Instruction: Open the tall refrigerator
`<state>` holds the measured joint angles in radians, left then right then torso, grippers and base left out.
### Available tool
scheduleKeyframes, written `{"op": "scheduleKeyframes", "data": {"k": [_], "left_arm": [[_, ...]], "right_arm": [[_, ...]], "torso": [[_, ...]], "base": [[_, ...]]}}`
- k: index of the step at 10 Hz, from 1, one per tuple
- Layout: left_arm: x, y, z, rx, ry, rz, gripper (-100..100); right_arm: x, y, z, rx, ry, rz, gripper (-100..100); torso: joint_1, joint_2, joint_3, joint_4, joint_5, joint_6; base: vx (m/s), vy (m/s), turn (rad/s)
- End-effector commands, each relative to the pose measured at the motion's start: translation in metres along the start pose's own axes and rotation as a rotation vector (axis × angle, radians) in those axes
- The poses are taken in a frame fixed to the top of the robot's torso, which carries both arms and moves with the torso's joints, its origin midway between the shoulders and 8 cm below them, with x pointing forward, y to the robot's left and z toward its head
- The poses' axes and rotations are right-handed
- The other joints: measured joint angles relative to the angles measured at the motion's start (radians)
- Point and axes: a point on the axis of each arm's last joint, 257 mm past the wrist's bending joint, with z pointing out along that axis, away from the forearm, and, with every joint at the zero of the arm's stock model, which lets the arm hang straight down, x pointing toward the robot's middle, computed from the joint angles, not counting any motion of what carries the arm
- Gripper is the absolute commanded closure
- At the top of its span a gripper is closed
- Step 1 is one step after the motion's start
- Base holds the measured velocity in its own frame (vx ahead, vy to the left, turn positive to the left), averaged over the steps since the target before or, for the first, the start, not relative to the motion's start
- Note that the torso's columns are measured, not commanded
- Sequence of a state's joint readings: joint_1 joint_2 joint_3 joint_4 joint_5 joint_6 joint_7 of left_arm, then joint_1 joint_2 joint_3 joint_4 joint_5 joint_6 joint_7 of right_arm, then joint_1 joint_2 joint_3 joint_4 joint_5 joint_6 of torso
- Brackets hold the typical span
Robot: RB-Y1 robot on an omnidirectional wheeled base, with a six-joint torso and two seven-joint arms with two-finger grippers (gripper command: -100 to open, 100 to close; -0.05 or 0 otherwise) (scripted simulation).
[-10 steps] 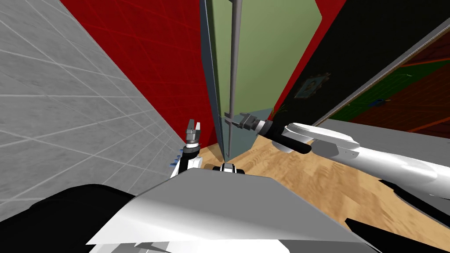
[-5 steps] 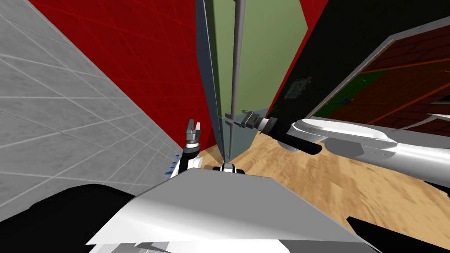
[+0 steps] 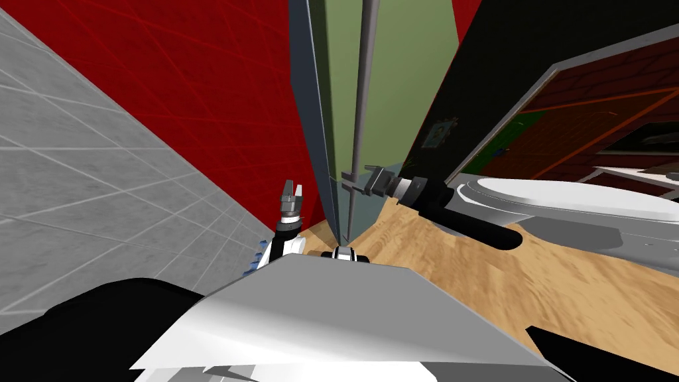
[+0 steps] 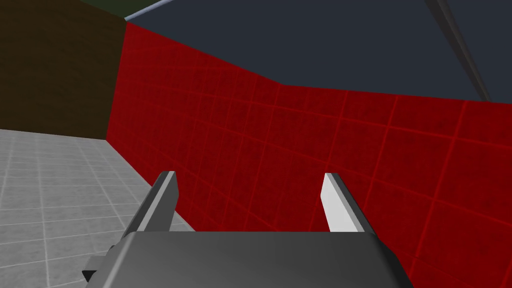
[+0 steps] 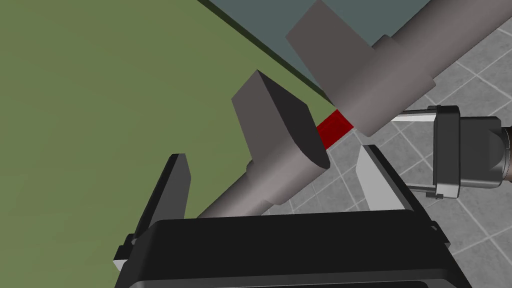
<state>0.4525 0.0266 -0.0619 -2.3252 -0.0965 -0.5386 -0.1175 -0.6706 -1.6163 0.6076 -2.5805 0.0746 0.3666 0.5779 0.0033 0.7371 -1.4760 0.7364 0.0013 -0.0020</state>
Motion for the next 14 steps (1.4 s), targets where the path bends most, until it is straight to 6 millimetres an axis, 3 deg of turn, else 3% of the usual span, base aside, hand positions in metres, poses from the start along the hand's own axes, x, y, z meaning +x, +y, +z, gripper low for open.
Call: {"op": "scheduleKeyframes", "data": {"k": [1,3,4,7,14], "left_arm": [[0.000,0.000,0.000,0.000,0.000,0.000,0],[0.000,0.000,0.000,0.000,0.000,0.000,0],[0.000,0.000,0.000,0.000,0.000,0.000,0],[0.000,0.000,0.000,0.000,0.000,0.000,0],[0.000,0.000,0.000,0.000,0.000,0.001,0]], "right_arm": [[-0.004,0.006,-0.001,-0.013,-0.005,-0.008,-100],[-0.006,0.005,-0.003,-0.013,-0.003,-0.010,-100],[-0.006,0.005,-0.003,-0.012,-0.003,-0.009,100],[-0.024,0.021,-0.002,-0.074,-0.062,-0.011,100],[-0.065,0.059,-0.009,-0.219,-0.200,-0.020,100]], "torso": [[-0.002,0.001,0.000,0.001,-0.001,0.001],[-0.001,-0.002,-0.001,0.001,-0.001,0.002],[-0.003,0.000,-0.001,0.001,-0.001,0.002],[-0.020,0.005,0.002,0.003,-0.007,0.005],[-0.008,0.001,-0.004,0.006,-0.003,0.003]], "base": [[0.004,0.014,-0.001],[0.057,0.066,0.026],[0.006,0.009,-0.001],[-0.054,-0.276,0.113],[-0.111,-0.331,0.102]]}}
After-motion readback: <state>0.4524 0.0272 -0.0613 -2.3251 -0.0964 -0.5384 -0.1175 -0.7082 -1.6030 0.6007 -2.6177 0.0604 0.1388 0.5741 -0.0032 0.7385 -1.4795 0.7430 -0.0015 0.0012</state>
